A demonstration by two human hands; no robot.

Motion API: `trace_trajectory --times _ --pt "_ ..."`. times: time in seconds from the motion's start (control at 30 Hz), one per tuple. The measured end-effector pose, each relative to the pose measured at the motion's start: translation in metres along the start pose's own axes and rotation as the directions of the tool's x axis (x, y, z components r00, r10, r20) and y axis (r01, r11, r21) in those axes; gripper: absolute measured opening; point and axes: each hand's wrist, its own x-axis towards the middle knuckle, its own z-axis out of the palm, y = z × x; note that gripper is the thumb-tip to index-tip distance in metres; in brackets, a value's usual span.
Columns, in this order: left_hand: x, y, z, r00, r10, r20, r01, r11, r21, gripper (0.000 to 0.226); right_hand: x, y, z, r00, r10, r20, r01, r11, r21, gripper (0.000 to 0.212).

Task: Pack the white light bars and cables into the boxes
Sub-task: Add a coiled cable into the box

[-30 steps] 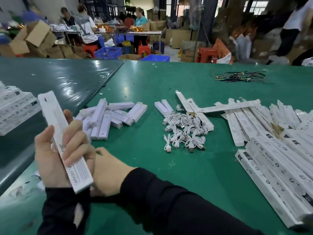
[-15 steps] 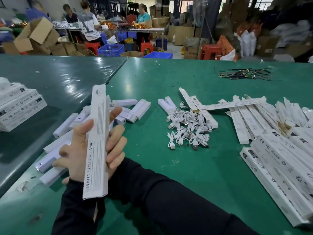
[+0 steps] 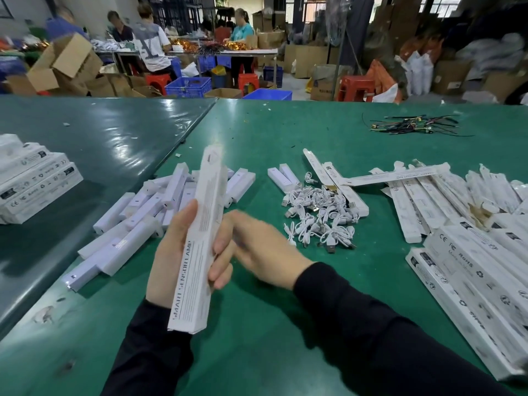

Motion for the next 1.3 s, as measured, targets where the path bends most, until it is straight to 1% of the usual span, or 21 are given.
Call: trace_trajectory --times 0.03,0.07,0.1,0.13,0.2,0.23,0.33,0.37,0.47,0.57,0.63,0.7,0.77,0.83,0.93,1.0,1.07,1.1,1.17,1.23,1.3 --pt "0.0 -0.001 0.005 1.0 -0.003 0.026 0.002 1.0 0.019 0.049 -0.008 0.005 -0.01 0.989 0.102 -0.11 -0.095 0.993 0.066 0.024" --pt "0.0 -0.003 0.01 0.998 -0.002 0.061 0.0 1.0 0.021 0.048 -0.02 0.013 -0.022 0.955 0.202 -0.218 -0.175 0.975 0.139 0.026" --pt "0.001 -0.006 0.016 0.995 0.004 0.1 -0.006 1.0 0.016 0.046 -0.033 0.017 -0.033 0.911 0.302 -0.282 -0.233 0.939 0.255 0.025" --pt "0.001 -0.009 0.021 0.99 0.017 0.138 -0.018 1.0 0.004 0.042 -0.046 0.022 -0.041 0.865 0.402 -0.301 -0.279 0.883 0.378 0.024" --pt "0.004 -0.018 0.029 0.986 0.002 0.166 -0.006 1.0 0.027 0.037 -0.069 0.024 -0.05 0.792 0.536 -0.292 -0.332 0.78 0.531 0.024" --pt "0.005 -0.022 0.032 0.988 -0.025 0.155 0.017 0.998 0.056 0.038 -0.079 0.023 -0.052 0.769 0.577 -0.276 -0.331 0.728 0.601 0.024" --pt "0.006 -0.036 0.041 0.987 -0.106 0.122 0.09 0.987 0.133 0.041 -0.097 0.017 -0.058 0.709 0.658 -0.253 -0.254 0.573 0.779 0.012" --pt "0.006 -0.039 0.044 0.983 -0.141 0.117 0.121 0.98 0.16 0.043 -0.098 0.015 -0.062 0.698 0.668 -0.259 -0.223 0.546 0.808 0.012" --pt "0.003 -0.045 0.048 0.971 -0.208 0.121 0.18 0.962 0.206 0.046 -0.099 0.01 -0.071 0.688 0.662 -0.296 -0.177 0.55 0.816 0.019" --pt "0.004 -0.047 0.048 0.969 -0.22 0.114 0.191 0.956 0.225 0.048 -0.101 0.009 -0.075 0.688 0.688 -0.229 -0.194 0.479 0.856 0.022" --pt "0.004 -0.047 0.048 0.966 -0.226 0.122 0.193 0.952 0.236 0.047 -0.103 0.01 -0.075 0.681 0.711 -0.173 -0.231 0.433 0.871 0.023" --pt "0.004 -0.049 0.048 0.965 -0.226 0.136 0.191 0.953 0.234 0.047 -0.105 0.013 -0.078 0.664 0.733 -0.147 -0.26 0.41 0.874 0.025" --pt "0.004 -0.05 0.047 0.963 -0.231 0.141 0.194 0.952 0.236 0.041 -0.104 0.016 -0.081 0.652 0.746 -0.134 -0.263 0.388 0.883 0.029" --pt "0.003 -0.051 0.048 0.963 -0.237 0.128 0.198 0.945 0.262 0.033 -0.105 0.018 -0.083 0.659 0.743 -0.117 -0.245 0.359 0.901 0.032" --pt "0.002 -0.052 0.049 0.969 -0.229 0.095 0.193 0.938 0.288 0.037 -0.105 0.016 -0.084 0.693 0.714 -0.097 -0.197 0.317 0.928 0.029" --pt "0.002 -0.053 0.049 0.971 -0.217 0.096 0.181 0.938 0.295 0.041 -0.105 0.015 -0.083 0.732 0.672 -0.114 -0.166 0.338 0.927 0.026" --pt "0.001 -0.054 0.05 0.967 -0.223 0.119 0.179 0.938 0.298 0.049 -0.105 0.012 -0.083 0.753 0.644 -0.139 -0.161 0.384 0.909 0.034" --pt "0.0 -0.054 0.05 0.962 -0.238 0.137 0.189 0.935 0.302 0.048 -0.105 0.011 -0.082 0.756 0.637 -0.151 -0.168 0.412 0.896 0.041" --pt "-0.002 -0.056 0.052 0.942 -0.281 0.183 0.218 0.928 0.302 0.039 -0.104 0.009 -0.081 0.748 0.642 -0.168 -0.178 0.438 0.881 0.048" --pt "-0.003 -0.057 0.055 0.928 -0.3 0.221 0.235 0.931 0.278 0.031 -0.104 0.009 -0.08 0.738 0.653 -0.168 -0.169 0.42 0.891 0.048" --pt "-0.004 -0.058 0.058 0.926 -0.287 0.246 0.223 0.94 0.257 0.034 -0.105 0.01 -0.083 0.73 0.662 -0.172 -0.152 0.402 0.903 0.046"
